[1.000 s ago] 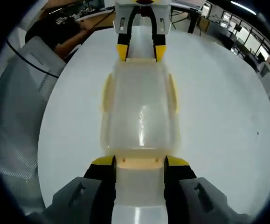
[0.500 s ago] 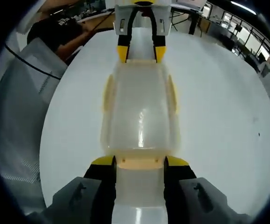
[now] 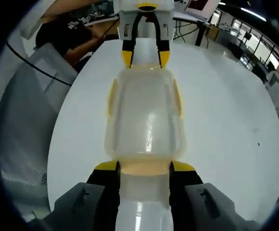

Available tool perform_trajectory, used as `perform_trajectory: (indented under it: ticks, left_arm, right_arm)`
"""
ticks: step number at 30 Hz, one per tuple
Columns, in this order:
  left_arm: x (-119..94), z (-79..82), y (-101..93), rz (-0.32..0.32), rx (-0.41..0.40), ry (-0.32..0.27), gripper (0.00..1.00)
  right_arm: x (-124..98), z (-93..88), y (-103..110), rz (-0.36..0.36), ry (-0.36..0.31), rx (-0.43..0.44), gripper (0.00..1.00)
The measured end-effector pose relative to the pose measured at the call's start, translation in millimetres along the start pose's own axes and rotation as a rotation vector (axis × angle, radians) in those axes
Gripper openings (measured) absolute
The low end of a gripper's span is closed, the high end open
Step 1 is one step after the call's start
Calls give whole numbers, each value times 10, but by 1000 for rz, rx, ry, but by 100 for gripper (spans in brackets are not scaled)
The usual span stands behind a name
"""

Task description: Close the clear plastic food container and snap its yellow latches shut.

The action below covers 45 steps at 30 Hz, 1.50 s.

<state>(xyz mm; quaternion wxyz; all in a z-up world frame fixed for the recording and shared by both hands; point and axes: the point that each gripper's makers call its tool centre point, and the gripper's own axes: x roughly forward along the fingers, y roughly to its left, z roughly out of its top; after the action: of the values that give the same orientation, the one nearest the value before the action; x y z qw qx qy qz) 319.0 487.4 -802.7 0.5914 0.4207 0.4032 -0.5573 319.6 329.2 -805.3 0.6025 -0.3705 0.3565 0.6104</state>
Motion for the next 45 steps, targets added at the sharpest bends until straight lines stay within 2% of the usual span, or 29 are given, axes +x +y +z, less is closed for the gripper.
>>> perform_trajectory:
  ticks: [10, 17, 20, 26, 28, 35, 41, 45]
  left_arm:
    - [-233, 330, -2, 23, -9, 18, 33]
    - [-270, 691, -42, 38, -6, 10, 33]
    - [-248, 841, -51, 38, -1, 4, 33]
    - [-133, 1243, -63, 35, 4, -3, 33]
    - [-52, 1424, -81, 30, 9, -7, 33]
    - [213, 1877, -143, 8, 24, 12, 33]
    - [363, 2128, -164, -18, 28, 12, 33]
    - [422, 2244, -144, -21, 36, 18, 33]
  right_arm:
    - [-385, -36, 0, -22, -45, -23, 36]
    - [-709, -251, 23, -26, -71, -30, 36]
    - [-782, -349, 33, -30, -68, -32, 36]
    - [-1016, -701, 48, -45, -69, -28, 36]
    - [-1105, -871, 68, -46, -65, -23, 36]
    - [-1262, -1355, 127, -34, -30, -1, 36]
    - [-1349, -1685, 190, -21, -22, 20, 36]
    - [-1374, -1807, 204, -21, -19, 30, 36]
